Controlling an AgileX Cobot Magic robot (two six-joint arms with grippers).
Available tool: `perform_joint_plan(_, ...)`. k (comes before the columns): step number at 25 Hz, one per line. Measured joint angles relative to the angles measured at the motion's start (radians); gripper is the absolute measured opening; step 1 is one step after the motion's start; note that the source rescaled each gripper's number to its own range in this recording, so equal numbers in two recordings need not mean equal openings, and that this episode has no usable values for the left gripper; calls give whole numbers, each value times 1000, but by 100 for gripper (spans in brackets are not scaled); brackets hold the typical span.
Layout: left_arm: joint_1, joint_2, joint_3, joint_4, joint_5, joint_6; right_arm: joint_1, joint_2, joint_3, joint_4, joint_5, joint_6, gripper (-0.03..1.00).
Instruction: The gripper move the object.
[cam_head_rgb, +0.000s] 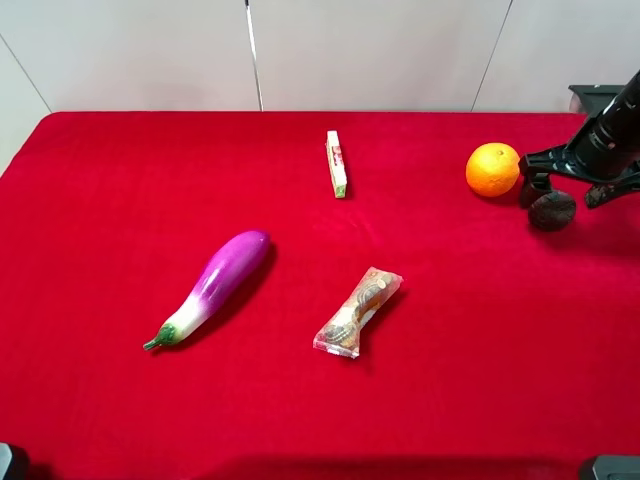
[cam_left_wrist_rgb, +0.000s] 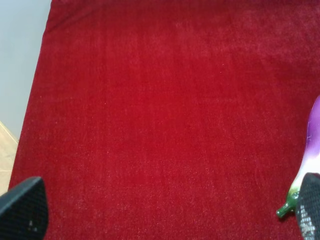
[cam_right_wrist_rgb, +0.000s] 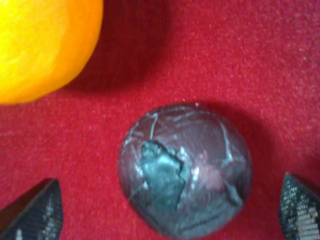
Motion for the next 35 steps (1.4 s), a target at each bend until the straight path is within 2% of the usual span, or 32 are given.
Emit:
perform_joint_plan(17,0,0,0,0,0,0,0,-283,0,1,175,2,82)
perform_joint_plan(24,0,0,0,0,0,0,0,-407,1,10,289,2,82)
perform_joint_plan(26,0,0,0,0,0,0,0,-448,1,23,314,2,85)
perform_joint_plan(30,0,0,0,0,0,0,0,-533,1,45,364,3,98)
perform_joint_plan(35,0,0,0,0,0,0,0,-621,1,48,448,3,99)
